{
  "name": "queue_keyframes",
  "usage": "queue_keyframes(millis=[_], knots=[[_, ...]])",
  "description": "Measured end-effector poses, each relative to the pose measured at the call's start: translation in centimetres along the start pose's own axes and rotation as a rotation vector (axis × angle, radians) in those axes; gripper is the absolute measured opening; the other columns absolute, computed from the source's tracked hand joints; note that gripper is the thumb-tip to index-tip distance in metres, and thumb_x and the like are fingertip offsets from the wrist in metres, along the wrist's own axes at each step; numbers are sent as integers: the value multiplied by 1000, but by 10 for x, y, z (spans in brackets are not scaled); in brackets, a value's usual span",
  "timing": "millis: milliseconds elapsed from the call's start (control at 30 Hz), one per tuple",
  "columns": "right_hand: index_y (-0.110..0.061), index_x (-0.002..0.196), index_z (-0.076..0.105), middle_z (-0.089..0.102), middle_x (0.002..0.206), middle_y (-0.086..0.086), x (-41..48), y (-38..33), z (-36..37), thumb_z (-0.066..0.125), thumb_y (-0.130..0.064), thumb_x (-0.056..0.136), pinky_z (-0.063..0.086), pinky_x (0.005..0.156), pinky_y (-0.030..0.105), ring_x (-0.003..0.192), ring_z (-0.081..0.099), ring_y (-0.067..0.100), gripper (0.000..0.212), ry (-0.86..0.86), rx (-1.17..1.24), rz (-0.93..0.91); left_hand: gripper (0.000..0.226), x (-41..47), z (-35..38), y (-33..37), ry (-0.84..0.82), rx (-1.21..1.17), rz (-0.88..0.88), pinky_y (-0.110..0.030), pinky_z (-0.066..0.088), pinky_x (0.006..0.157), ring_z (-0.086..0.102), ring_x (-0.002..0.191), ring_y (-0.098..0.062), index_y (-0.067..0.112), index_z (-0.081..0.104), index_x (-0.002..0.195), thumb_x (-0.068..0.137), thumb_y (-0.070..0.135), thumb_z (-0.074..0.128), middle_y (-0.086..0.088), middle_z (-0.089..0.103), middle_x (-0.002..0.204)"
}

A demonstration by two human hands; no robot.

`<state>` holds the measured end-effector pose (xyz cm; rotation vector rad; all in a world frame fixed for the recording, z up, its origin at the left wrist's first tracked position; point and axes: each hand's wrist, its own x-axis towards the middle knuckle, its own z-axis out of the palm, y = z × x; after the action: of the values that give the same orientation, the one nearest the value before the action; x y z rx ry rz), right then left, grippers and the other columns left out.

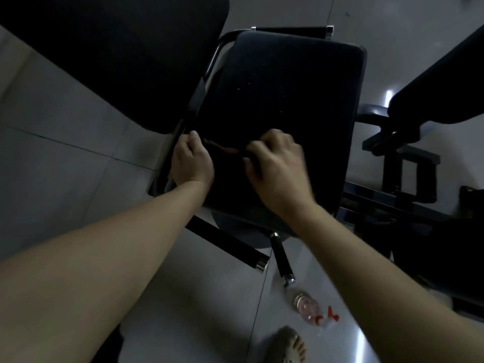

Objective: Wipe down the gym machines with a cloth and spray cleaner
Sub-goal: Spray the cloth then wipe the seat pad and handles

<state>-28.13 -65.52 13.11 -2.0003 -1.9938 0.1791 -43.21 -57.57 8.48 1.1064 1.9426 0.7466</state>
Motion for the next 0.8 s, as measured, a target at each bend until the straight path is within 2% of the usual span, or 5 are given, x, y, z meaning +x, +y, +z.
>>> queue_keyframes(millis=[100,300,467,667,800], knots=[[-16,112,62,49,114,11,-41,43,-25,52,-34,99,40,91,42,108,48,30,24,107,-91,247,40,-8,-6,7,-53,25,11,-30,31,82,56,100,-21,17,56,106,109,46,28,3,58,103],[-13,110,53,52,111,12,-10,-26,16,51,-27,95,39,85,46,104,50,33,20,287,-222,650,55,10,-29,8,-424,-239,-190,-34,35,99,50,132,-24,17,49,146,108,51,30,-2,50,148],[-19,117,52,52,117,8,41,-97,59,49,-31,97,41,88,46,107,49,31,23,188,-189,505,53,36,-58,-12,-599,-410,-291,-45,53,97,68,106,-27,18,71,110,104,58,36,-6,74,108],[-23,119,60,49,116,10,49,-87,56,52,-39,97,42,91,45,107,47,31,28,44,-73,1,56,25,-48,-10,-458,-499,-338,-45,49,106,66,115,-28,15,66,131,103,54,37,-10,69,128],[-24,123,63,49,118,10,-32,-11,4,57,-31,97,40,90,40,109,46,31,27,154,-110,127,47,-4,-29,9,-218,-136,-183,-33,39,80,57,105,-25,10,55,137,107,42,35,-7,59,132]])
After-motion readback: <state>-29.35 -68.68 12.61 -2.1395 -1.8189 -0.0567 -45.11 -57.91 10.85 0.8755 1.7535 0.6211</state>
